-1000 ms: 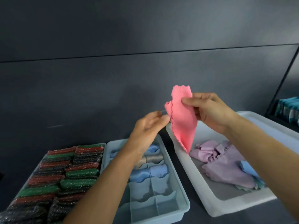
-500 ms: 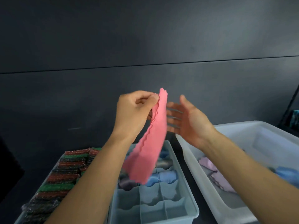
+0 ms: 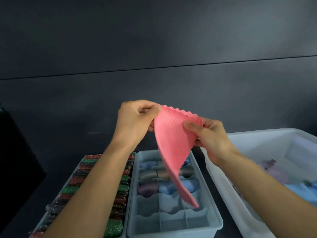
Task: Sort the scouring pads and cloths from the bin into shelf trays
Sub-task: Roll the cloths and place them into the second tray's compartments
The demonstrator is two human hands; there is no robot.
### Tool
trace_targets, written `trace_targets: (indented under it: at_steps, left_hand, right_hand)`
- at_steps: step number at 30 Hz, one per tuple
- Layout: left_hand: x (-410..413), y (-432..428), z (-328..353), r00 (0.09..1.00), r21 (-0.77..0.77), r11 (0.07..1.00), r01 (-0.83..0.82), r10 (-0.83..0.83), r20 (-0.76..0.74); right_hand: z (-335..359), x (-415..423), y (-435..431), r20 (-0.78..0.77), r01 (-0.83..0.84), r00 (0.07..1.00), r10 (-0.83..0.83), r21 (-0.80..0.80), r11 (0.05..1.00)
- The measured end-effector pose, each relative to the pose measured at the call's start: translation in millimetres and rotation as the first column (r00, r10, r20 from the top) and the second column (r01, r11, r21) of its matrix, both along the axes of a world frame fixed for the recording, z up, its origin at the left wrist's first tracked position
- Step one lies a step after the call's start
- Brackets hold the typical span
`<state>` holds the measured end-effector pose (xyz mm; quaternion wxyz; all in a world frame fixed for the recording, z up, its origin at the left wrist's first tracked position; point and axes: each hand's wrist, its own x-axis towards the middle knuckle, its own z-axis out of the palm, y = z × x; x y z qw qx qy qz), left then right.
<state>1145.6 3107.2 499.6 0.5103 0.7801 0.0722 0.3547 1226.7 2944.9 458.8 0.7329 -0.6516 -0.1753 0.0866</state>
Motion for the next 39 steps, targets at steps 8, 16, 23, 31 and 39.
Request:
trace_targets:
  at_steps: [8,16,23,31,39]
  left_hand:
    - [-3,-13,-14,1.0,-0.088,0.996,0.016,-0.016,0.001]
    - [-5,-34,-14,0.986,-0.122,0.98,0.16,-0.154,0.06]
    - [-8,-35,-9,0.969,-0.14,0.96,0.24,-0.228,0.098]
    - [-2,-20,0,0.988,-0.095,0.985,0.143,-0.136,0.077]
    - [-5,-27,-3,0.96,-0.299,0.912,0.28,-0.276,0.053]
  right_hand:
    - [6,-5,4,0.31,0.191,0.935,-0.174,-0.027,0.981]
    - [12,-23,11,0.4,0.067,0.913,-0.076,0.036,0.997]
    - [12,-29,3,0.444,-0.087,0.895,0.053,0.056,0.995]
    - [28,-11,-14,0.521,-0.049,0.852,0.044,-0.003,0.999]
    - [35,1,-11,0.27,-0.327,0.886,0.378,-0.215,0.92]
